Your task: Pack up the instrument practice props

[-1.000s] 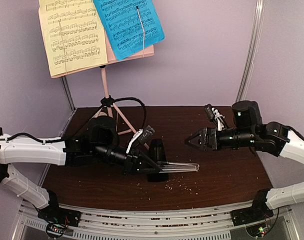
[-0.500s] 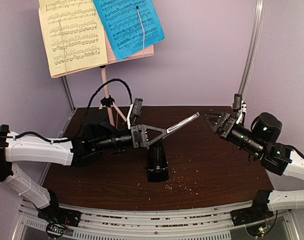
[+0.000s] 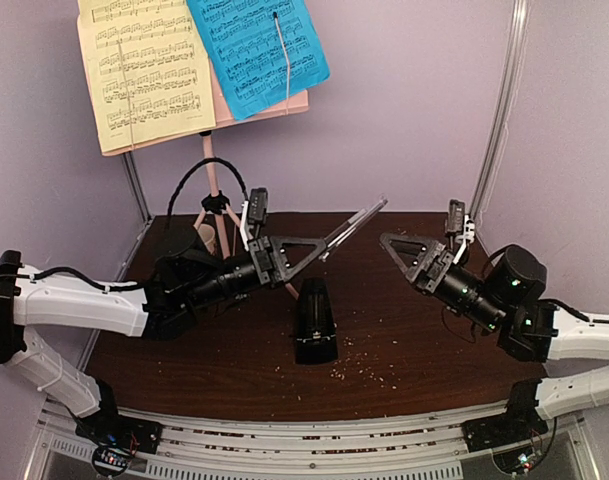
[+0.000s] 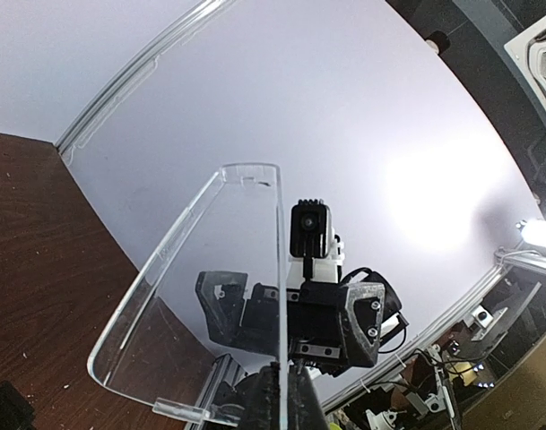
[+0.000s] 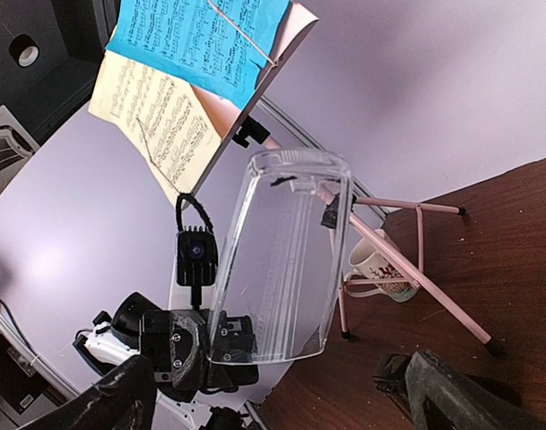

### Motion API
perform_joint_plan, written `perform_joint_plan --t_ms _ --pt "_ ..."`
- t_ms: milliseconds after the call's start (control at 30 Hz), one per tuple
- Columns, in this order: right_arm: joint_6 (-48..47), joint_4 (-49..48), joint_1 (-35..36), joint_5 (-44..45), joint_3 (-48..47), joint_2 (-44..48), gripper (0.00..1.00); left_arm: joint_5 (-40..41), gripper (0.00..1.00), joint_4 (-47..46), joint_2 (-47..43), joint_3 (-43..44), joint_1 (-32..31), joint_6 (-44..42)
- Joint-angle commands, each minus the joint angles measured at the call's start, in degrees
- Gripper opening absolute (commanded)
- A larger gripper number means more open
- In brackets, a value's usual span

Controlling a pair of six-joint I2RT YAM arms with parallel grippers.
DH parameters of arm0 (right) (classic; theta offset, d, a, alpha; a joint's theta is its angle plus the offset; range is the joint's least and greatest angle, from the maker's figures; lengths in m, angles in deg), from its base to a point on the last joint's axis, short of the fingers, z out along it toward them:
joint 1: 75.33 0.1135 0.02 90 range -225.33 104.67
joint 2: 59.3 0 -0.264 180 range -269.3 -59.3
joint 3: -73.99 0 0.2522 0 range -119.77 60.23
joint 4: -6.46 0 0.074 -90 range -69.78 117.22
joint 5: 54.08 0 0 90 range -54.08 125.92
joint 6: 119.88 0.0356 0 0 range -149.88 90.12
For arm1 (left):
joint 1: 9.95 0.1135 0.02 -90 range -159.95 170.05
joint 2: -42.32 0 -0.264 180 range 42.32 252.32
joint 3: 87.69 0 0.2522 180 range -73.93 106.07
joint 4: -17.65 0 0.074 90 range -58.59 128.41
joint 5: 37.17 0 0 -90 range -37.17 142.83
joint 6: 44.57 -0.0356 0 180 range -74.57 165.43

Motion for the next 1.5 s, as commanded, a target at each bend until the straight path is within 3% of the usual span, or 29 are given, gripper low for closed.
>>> perform_joint_plan --t_ms 0,300,633,833,1100,1467 --pt "-1.8 -5.9 1.1 3.3 -1.3 -1.5 1.0 0.2 0.0 -4.6 -0.6 0.4 0.4 0.6" --pt "0.2 -8.1 1.2 3.4 -6.5 -8.3 0.94 -0.4 0.0 -4.8 -0.7 0.3 0.4 0.5" --pt "3.6 -14.9 1.2 3.1 -8.2 -14.2 0.77 -1.0 0.0 -5.1 -1.1 0.1 0.3 0.9" --pt "3.8 -15.2 0.9 3.4 -8.8 -15.1 0.76 -1.7 0.0 -5.7 -1.1 0.1 0.3 1.3" --pt "4.0 -16.0 0.3 1.8 -9.6 -15.7 0.67 -2.1 0.0 -6.3 -1.1 -0.1 0.2 1.6" --pt "4.5 -16.0 0.3 1.4 -10.2 -16.4 0.68 -2.5 0.0 -6.7 -0.7 0.3 -0.2 1.8"
